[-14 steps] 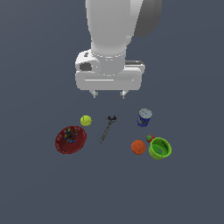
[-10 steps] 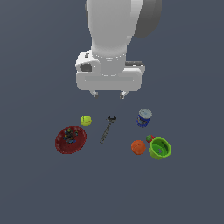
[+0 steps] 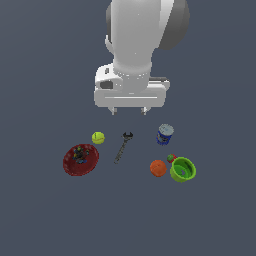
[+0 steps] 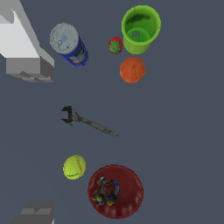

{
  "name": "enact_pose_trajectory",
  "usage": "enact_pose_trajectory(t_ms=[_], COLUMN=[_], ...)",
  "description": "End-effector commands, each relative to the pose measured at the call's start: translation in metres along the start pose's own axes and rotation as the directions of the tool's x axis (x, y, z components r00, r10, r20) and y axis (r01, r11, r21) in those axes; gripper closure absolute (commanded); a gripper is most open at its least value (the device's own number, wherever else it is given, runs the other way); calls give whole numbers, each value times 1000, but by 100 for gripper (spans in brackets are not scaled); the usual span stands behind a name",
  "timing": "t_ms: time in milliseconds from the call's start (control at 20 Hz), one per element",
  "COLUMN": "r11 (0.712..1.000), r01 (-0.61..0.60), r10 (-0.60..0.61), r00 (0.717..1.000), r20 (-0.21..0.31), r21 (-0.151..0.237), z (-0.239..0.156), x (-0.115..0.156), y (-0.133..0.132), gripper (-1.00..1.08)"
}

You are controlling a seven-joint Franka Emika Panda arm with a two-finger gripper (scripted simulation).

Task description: Pick up a designated object from a clutter of objects.

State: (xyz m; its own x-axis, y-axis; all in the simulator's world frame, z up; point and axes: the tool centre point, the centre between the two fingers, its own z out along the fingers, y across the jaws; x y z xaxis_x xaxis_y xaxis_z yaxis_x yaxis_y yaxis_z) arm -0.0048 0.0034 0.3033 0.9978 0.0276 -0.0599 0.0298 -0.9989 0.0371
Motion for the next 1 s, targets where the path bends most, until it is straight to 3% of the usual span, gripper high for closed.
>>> enact_pose_trajectory(t_ms=[0, 500, 950], r11=[1000, 998, 988], r01=[1, 53, 148], r10=[-1, -53, -148], r00=[1000, 999, 989], r20=[-1, -8, -27], r21=[1, 16, 35], z=[1, 32, 91], x=[0, 1, -6], y=[1, 21, 59], gripper=[-92, -92, -92])
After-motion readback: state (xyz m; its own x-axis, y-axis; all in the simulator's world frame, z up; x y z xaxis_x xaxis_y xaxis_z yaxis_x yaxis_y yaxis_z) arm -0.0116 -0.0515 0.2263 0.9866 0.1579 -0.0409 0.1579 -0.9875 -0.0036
